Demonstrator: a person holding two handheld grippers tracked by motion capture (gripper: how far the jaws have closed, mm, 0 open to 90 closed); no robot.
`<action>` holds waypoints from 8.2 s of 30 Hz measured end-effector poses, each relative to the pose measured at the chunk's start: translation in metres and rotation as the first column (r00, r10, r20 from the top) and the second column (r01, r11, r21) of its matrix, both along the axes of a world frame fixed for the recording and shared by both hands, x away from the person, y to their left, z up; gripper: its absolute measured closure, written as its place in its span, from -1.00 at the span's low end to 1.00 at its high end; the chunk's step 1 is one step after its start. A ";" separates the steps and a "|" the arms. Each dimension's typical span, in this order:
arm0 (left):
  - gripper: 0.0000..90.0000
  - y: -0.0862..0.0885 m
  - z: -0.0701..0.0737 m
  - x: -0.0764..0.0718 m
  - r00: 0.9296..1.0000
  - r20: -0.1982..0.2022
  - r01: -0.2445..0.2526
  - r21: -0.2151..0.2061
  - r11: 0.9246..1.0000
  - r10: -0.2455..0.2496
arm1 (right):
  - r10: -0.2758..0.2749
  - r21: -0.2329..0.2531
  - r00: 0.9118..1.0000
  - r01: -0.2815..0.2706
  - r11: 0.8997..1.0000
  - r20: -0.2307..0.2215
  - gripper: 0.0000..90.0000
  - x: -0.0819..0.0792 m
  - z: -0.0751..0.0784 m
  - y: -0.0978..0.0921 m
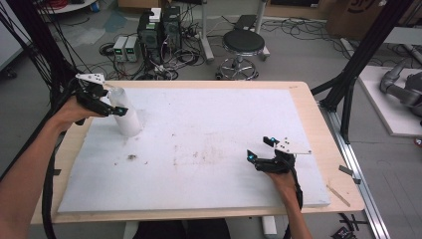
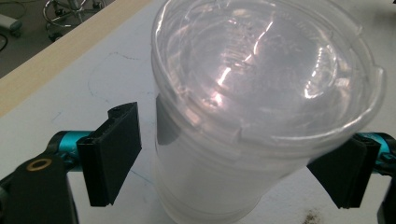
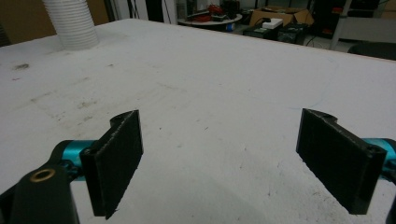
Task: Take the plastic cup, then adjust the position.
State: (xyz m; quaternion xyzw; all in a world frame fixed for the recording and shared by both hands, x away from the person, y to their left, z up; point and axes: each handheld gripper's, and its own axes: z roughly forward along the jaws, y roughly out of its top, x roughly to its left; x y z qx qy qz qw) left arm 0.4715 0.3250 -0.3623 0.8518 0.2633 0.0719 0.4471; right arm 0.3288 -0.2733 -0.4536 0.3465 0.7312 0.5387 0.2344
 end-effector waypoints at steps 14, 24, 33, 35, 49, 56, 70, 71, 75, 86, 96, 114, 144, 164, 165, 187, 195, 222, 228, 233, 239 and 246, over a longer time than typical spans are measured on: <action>-0.53 -0.001 0.002 -0.001 1.000 0.002 -0.010 -0.010 1.000 0.010 | 0.001 -0.009 1.000 -0.001 1.000 0.008 -0.68 0.000 0.000 0.000; -0.35 -0.004 0.002 0.000 1.000 0.005 -0.004 -0.011 1.000 0.004 | 0.000 -0.011 1.000 0.000 1.000 0.007 -0.68 0.000 0.000 0.000; -0.29 -0.004 0.003 -0.001 1.000 0.013 -0.009 -0.005 1.000 0.009 | 0.001 -0.011 1.000 -0.001 1.000 0.007 -0.68 0.000 0.000 0.000; -0.29 -0.004 0.004 -0.002 1.000 0.013 -0.011 -0.005 1.000 0.011 | 0.001 -0.013 1.000 -0.001 1.000 0.007 -0.68 0.000 0.000 0.000; -0.28 0.001 0.017 -0.007 0.999 0.029 -0.038 -0.036 0.999 0.039 | 0.001 -0.012 1.000 -0.001 1.000 0.000 -0.68 0.000 0.000 0.001; -0.28 -0.002 0.039 -0.008 0.997 0.059 -0.043 -0.043 0.998 0.045 | 0.001 -0.012 1.000 -0.001 1.000 0.000 -0.68 0.000 0.000 0.001; -0.27 0.000 0.086 -0.014 0.990 0.119 -0.069 -0.037 0.997 0.073 | 0.003 -0.011 1.000 -0.003 1.000 0.003 -0.68 0.000 0.000 0.000; -0.27 0.000 0.088 -0.015 0.989 0.126 -0.071 -0.041 0.997 0.075 | 0.004 -0.011 1.000 -0.004 1.000 0.000 -0.68 0.000 0.000 0.000; -0.27 -0.001 0.096 -0.018 0.989 0.131 -0.070 -0.040 0.997 0.075 | 0.006 -0.012 1.000 -0.006 1.000 0.003 -0.68 0.000 0.000 0.000; -0.27 -0.004 0.116 -0.035 0.986 0.144 -0.085 -0.027 0.996 0.088 | 0.007 -0.009 1.000 -0.007 1.000 -0.001 -0.68 0.000 0.000 0.000; -0.25 -0.024 0.119 -0.076 0.982 0.180 -0.044 -0.039 0.998 0.050 | 0.006 -0.010 1.000 -0.006 1.000 0.007 -0.68 0.000 0.000 0.000; -0.25 -0.102 0.077 -0.126 0.975 0.194 0.144 -0.164 0.976 -0.111 | 0.007 0.001 1.000 -0.007 1.000 0.004 -0.68 0.000 0.000 -0.001; -0.25 -0.160 0.015 -0.121 0.969 0.141 0.228 -0.204 0.952 -0.202 | 0.006 -0.006 1.000 -0.006 1.000 0.008 -0.68 0.000 0.000 0.000; -0.25 -0.162 0.017 -0.125 0.963 0.157 0.250 -0.199 0.948 -0.221 | 0.015 0.006 1.000 -0.015 1.000 -0.008 -0.68 0.002 0.000 -0.002; -0.25 -0.162 0.017 -0.125 0.962 0.157 0.251 -0.203 0.946 -0.222 | 0.021 0.010 1.000 -0.021 1.000 -0.010 -0.68 0.002 0.001 -0.002; -0.25 -0.170 0.015 -0.126 0.943 0.172 0.323 -0.264 0.909 -0.285 | 0.371 0.070 0.929 -0.370 0.926 -0.006 -0.69 0.001 0.049 0.021; -0.24 -0.179 0.007 -0.128 0.943 0.172 0.326 -0.310 0.893 -0.285 | 0.545 0.104 0.838 -0.542 0.834 0.000 -0.69 0.001 0.066 0.045; -0.24 -0.215 0.002 -0.129 0.927 0.179 0.373 -0.356 0.857 -0.329 | 0.704 0.115 0.710 -0.700 0.704 0.012 -0.69 0.011 0.076 0.108; -0.24 -0.219 0.003 -0.130 0.924 0.185 0.381 -0.375 0.845 -0.335 | 0.704 0.109 0.710 -0.701 0.705 0.014 -0.69 0.011 0.075 0.115; -0.24 -0.220 0.004 -0.131 0.924 0.189 0.380 -0.386 0.841 -0.331 | 0.701 0.120 0.712 -0.698 0.706 0.023 -0.69 0.012 0.075 0.118; -0.24 -0.220 0.005 -0.131 0.924 0.195 0.381 -0.399 0.834 -0.329 | 0.700 0.119 0.713 -0.697 0.707 0.023 -0.69 0.012 0.074 0.122; -0.24 -0.222 0.005 -0.131 0.923 0.197 0.383 -0.407 0.829 -0.330 | 0.705 0.125 0.709 -0.702 0.701 0.026 -0.69 0.012 0.072 0.126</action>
